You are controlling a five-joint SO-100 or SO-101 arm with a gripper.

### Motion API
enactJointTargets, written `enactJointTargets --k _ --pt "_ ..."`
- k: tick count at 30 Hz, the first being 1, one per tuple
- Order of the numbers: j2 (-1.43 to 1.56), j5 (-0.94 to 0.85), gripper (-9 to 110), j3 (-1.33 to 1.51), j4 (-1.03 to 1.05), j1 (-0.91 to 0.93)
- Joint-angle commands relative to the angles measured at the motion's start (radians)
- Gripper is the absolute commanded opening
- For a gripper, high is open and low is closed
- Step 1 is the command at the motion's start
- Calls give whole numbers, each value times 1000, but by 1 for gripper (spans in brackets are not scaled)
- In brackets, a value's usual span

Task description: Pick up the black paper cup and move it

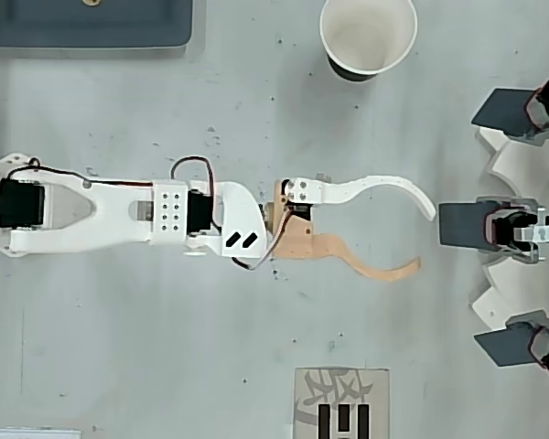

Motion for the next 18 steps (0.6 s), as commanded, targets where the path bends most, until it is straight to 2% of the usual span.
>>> enactJointTargets --k 1,18 --pt "54 -40 8 66 -41 23" --pt "81 -26 8 110 -77 23"
